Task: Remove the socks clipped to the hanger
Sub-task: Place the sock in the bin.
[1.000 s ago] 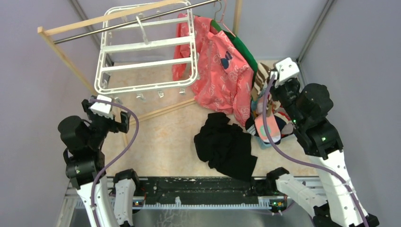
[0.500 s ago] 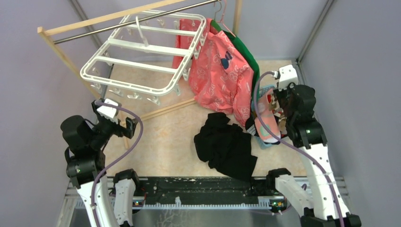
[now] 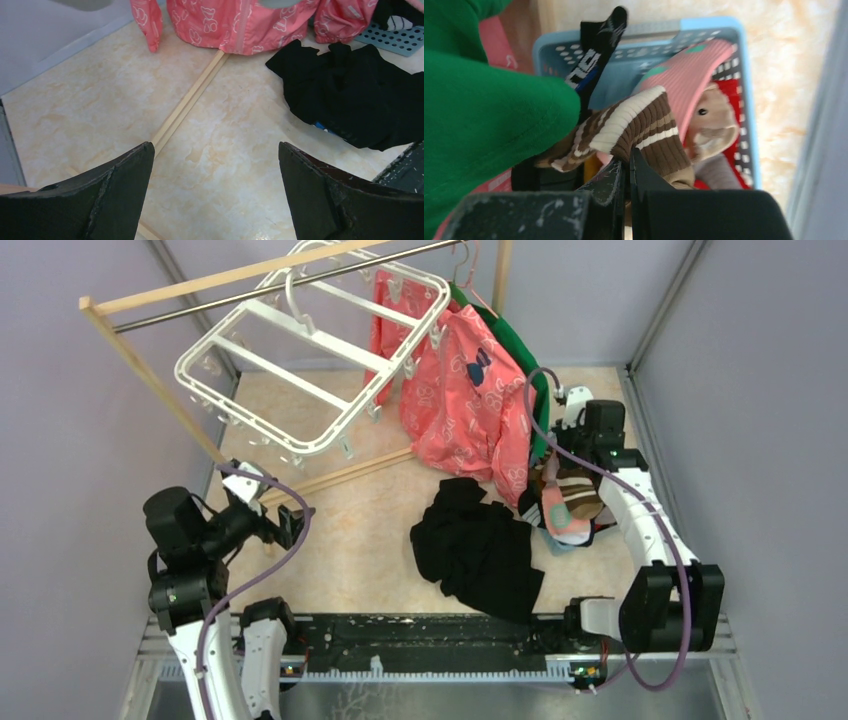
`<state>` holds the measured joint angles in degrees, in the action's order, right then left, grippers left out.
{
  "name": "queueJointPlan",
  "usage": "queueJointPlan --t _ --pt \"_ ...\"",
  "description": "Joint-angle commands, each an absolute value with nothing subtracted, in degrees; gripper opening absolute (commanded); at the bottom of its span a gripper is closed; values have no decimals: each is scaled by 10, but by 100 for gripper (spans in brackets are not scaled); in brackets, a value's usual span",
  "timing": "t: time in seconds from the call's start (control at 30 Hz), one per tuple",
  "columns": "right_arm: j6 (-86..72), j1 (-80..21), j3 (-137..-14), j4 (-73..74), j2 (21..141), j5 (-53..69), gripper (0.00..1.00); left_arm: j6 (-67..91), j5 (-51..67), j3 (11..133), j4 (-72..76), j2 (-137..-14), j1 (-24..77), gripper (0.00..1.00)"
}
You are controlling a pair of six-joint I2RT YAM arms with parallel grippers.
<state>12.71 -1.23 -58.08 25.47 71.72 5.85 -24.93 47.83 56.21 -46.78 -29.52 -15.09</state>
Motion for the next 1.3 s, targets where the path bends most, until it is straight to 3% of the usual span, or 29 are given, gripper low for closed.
queueJointPlan --t 0.0,0.5,0.9,1.07,1.27 --pt "75 -3 -556 191 724 122 0 -248 525 544 -466 -284 -147 99" --pt "7 47 -533 161 854 241 2 -248 522 542 -467 -289 -141 99" --pt "19 48 -575 193 768 235 64 -237 470 525 -438 -298 -132 99" --pt "39 48 -606 224 731 207 75 -214 415 515 -410 -298 -125 99" --pt "76 48 -622 257 671 169 80 -195 374 496 -375 -299 -114 99"
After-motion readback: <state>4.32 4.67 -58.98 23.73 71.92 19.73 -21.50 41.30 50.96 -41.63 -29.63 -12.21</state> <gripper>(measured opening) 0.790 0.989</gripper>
